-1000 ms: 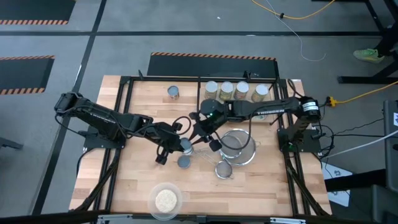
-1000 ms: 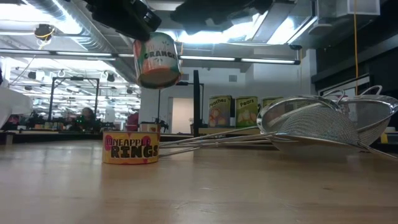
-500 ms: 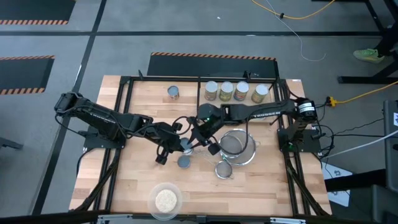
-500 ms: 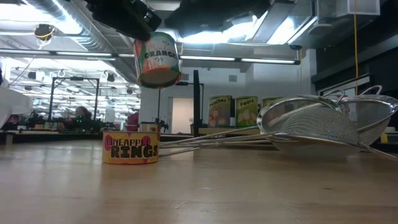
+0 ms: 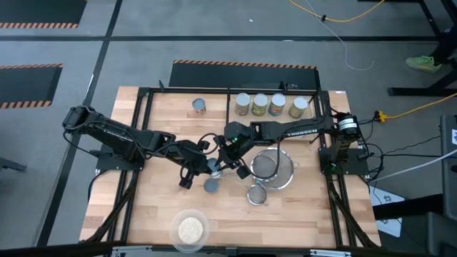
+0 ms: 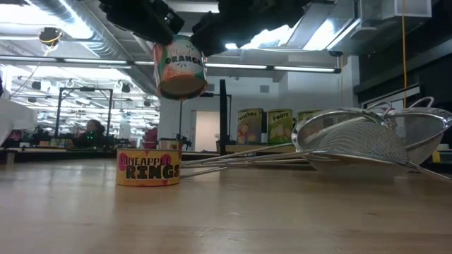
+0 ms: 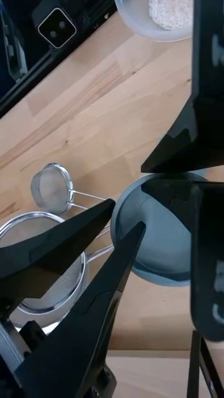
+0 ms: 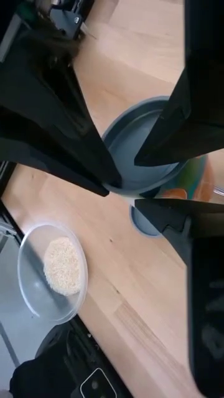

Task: Pick and place cans onto a shelf
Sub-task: Put the canned orange on the shelf

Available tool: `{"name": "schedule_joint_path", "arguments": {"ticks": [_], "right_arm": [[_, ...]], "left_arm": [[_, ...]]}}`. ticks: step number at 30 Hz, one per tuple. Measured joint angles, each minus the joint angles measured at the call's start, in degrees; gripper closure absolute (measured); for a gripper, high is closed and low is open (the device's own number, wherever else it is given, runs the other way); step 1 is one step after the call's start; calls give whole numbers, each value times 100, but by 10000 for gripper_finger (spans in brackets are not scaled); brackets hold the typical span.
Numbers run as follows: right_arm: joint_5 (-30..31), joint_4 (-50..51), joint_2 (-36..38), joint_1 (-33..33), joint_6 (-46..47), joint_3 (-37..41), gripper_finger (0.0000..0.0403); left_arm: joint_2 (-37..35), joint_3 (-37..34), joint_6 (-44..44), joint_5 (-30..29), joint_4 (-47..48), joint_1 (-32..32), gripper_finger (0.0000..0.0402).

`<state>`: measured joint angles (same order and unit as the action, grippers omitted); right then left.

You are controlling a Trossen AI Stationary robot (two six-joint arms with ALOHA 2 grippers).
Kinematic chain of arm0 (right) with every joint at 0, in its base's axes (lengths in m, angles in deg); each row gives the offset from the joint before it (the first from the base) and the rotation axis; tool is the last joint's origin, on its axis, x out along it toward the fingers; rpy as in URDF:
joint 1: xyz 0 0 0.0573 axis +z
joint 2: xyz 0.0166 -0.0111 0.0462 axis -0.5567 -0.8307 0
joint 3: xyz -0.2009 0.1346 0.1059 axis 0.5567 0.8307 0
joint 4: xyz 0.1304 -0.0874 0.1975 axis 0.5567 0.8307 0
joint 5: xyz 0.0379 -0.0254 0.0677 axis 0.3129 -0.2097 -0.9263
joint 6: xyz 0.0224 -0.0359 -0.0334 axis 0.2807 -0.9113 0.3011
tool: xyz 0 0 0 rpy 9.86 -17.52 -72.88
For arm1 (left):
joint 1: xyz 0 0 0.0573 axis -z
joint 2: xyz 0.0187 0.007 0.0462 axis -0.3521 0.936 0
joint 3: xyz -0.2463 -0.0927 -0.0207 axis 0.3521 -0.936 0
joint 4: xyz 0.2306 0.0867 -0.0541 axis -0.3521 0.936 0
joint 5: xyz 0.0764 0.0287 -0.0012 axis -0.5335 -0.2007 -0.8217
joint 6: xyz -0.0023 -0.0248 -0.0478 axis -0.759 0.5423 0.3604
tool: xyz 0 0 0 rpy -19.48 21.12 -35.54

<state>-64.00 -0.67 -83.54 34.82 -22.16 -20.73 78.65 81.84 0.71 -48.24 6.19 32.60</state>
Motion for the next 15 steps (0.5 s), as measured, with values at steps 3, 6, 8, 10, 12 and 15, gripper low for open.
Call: {"name": "schedule_joint_path", "arguments": {"ticks": [3,6,8,10,12,15], "right_arm": [[-2,56,0,2,-1,-5,304],[1,115,0,2,-2,-7,304],[2,146,0,0,-2,-7,304],[7,162,0,0,0,-7,304],[7,189,0,0,0,-7,307],[15,238,0,-3,-2,-9,323]], "left_arm": [[0,0,-4,-6,-26,0,395],[0,0,-4,-87,-41,2,395],[0,0,-4,-155,-46,0,395],[2,0,-2,-153,-59,-31,395],[2,0,-2,-151,-84,-69,395],[2,-1,-2,-151,-103,-131,395]]}}
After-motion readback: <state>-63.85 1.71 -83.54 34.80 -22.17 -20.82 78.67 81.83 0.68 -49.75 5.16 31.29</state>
